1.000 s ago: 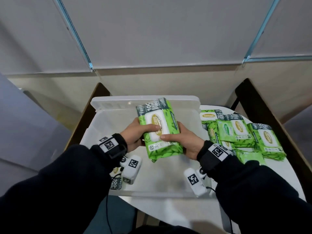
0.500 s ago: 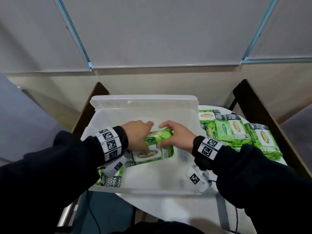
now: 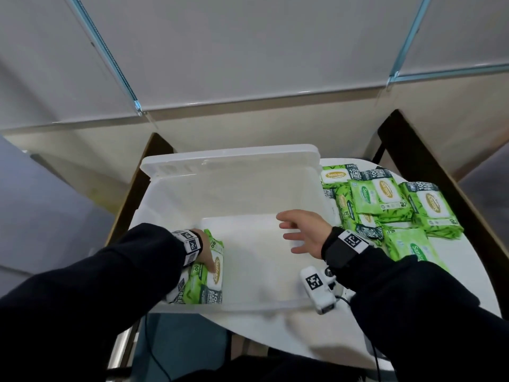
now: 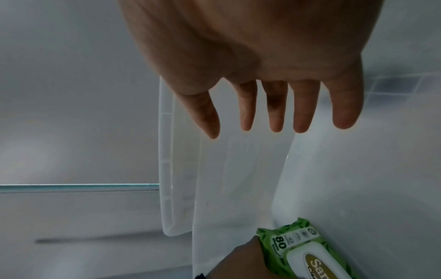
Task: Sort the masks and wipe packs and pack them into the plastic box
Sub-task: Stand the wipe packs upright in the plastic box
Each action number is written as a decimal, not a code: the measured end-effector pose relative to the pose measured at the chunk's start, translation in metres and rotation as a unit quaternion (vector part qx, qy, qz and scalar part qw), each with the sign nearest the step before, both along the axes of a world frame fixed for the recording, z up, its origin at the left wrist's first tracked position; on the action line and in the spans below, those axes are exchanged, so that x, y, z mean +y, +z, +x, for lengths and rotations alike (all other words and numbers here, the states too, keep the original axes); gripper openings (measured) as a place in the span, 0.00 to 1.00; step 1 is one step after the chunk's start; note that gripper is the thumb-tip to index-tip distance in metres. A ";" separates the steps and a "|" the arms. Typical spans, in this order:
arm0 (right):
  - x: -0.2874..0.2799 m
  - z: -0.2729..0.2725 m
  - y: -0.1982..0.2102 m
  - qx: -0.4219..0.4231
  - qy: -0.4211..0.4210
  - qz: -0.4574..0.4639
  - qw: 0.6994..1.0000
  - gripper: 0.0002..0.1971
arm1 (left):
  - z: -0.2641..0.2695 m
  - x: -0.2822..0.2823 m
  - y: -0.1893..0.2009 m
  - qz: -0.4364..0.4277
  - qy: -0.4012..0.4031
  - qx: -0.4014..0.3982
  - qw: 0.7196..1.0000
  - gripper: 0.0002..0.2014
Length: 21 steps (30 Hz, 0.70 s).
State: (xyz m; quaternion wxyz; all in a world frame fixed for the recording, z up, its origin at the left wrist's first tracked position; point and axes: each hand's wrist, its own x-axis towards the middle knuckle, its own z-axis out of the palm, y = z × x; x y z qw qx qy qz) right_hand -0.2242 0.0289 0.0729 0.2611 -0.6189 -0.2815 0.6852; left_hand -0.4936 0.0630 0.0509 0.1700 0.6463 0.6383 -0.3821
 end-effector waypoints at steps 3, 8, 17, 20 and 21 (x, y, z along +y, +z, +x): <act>0.000 -0.001 0.001 0.010 -0.002 0.003 1.000 0.19 | -0.004 0.003 0.005 -0.004 -0.027 0.037 0.999 0.50; 0.002 0.000 0.002 0.008 -0.013 0.004 1.000 0.20 | 0.000 0.006 0.007 0.000 -0.061 0.075 0.995 0.50; 0.001 0.001 0.003 0.024 -0.022 0.003 0.999 0.21 | -0.002 0.010 0.013 -0.009 -0.037 0.046 0.998 0.47; 0.000 0.001 0.009 0.086 -0.044 0.001 0.995 0.20 | 0.007 0.017 0.030 0.030 -0.035 0.019 0.999 0.42; 0.000 0.003 0.014 0.112 -0.051 0.006 0.992 0.19 | 0.013 0.021 0.040 0.053 -0.034 -0.009 0.998 0.39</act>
